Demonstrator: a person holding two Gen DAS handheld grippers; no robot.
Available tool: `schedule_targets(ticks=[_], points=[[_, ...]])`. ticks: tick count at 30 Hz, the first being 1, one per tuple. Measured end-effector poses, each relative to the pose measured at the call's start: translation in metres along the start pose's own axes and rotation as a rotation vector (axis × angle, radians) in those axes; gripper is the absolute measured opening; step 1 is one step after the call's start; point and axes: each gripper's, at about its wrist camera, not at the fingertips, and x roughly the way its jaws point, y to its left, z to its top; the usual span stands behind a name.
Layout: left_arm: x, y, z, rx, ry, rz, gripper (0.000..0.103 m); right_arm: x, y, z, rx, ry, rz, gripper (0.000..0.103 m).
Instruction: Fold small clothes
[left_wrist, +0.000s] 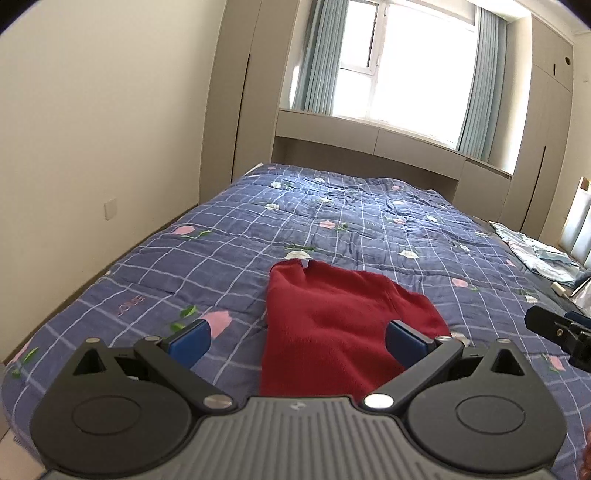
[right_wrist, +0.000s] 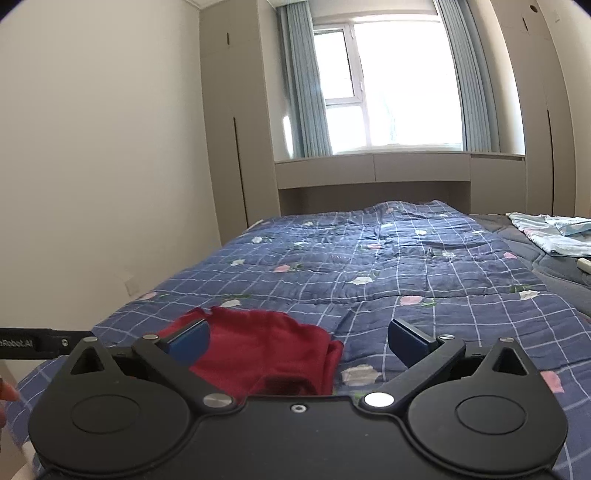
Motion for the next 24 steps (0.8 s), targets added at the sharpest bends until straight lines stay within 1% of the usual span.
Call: schedule_targets(ticks=[5,12,18,24], points=[[-0.028,-0.004,-0.021,0.011,-0.023,0.012,0.102,-0.035,0.007,-0.016,-0.015,-0.019,0.004,0.102],[-0.052,-0.007,-0.05,0.034,-0.039,0.034,0.103,-0.072,0.016,-0.043,-0.041,-0.029,-0.002,0.102],[-0.061,-0.003,-0.073,0.036,-0.038,0.053,0.103,-0.09,0.018,-0.063,-0.038,-0.032,-0.016,0.102],[-0.066,-0.004,-0.09,0.051,-0.044,0.068,0.103,-0.096,0.018,-0.075,-0.036,-0.033,-0.03,0.102]])
